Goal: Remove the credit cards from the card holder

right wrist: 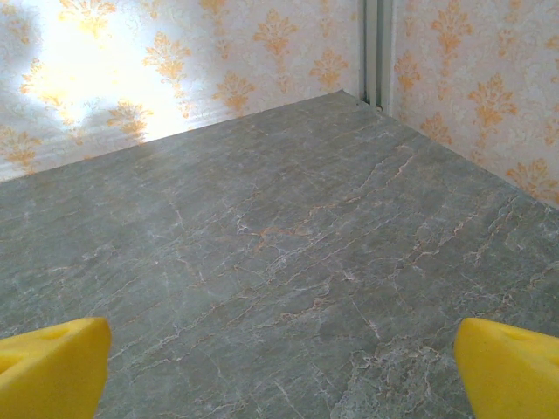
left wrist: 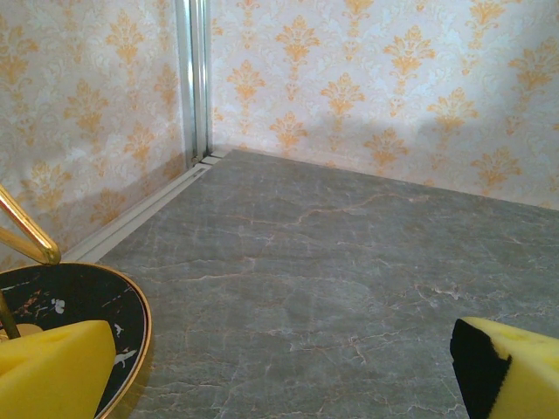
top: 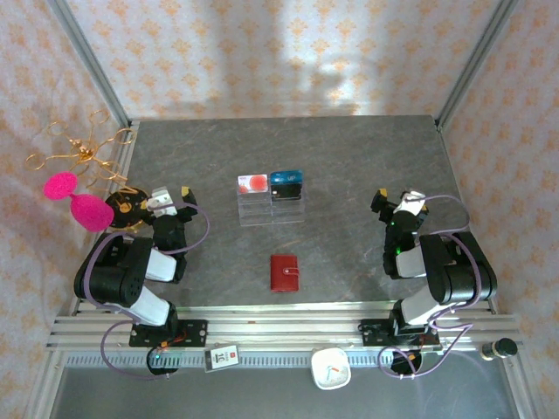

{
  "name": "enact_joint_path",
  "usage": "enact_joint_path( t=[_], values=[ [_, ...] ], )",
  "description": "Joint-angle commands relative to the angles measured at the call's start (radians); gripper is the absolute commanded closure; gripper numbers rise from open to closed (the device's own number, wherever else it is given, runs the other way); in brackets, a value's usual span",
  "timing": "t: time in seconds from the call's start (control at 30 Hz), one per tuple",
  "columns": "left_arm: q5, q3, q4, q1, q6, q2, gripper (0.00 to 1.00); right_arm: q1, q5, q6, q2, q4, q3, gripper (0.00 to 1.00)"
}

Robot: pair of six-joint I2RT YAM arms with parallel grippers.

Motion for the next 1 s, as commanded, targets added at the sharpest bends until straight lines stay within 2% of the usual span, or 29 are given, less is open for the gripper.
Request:
enact_joint_path(
  t=[0.0, 0.57, 0.63, 0.7, 0.77, 0.83, 0.97],
  values=[
    [0.008, 0.015, -0.002, 0.009, 0.001, -0.002, 0.0, 0.0, -0.005, 0.005, -0.014, 0.039, 0.006, 0.0],
    [0.008, 0.015, -0.002, 0.01, 0.002, -0.003, 0.0, -0.001, -0.005, 0.008, -0.01, 0.033, 0.011, 0.0],
    [-0.018, 0.005, 0.015, 0.01, -0.005, -0.008, 0.0, -0.001, -0.007, 0.008, -0.014, 0.034, 0.009, 0.0],
    [-0.028, 0.009, -0.039, 0.006, -0.014, -0.046, 0.01, -0.001, 0.006, 0.013, -0.027, 0.02, 0.012, 0.0],
    [-0.027, -0.01, -0.003, -0.011, 0.021, -0.072, 0.01, -0.001, 0.04, 0.025, -0.076, -0.082, 0.052, 0.0],
    [-0.123, -0.011, -0.04, -0.063, 0.051, -0.122, 0.01, -0.001, 0.058, 0.036, -0.121, -0.262, 0.132, 0.0],
    [-0.207, 0.076, -0.308, -0.107, 0.032, -0.254, 0.01, 0.0, 0.107, 0.123, -0.155, -0.511, 0.246, 0.0]
  ],
)
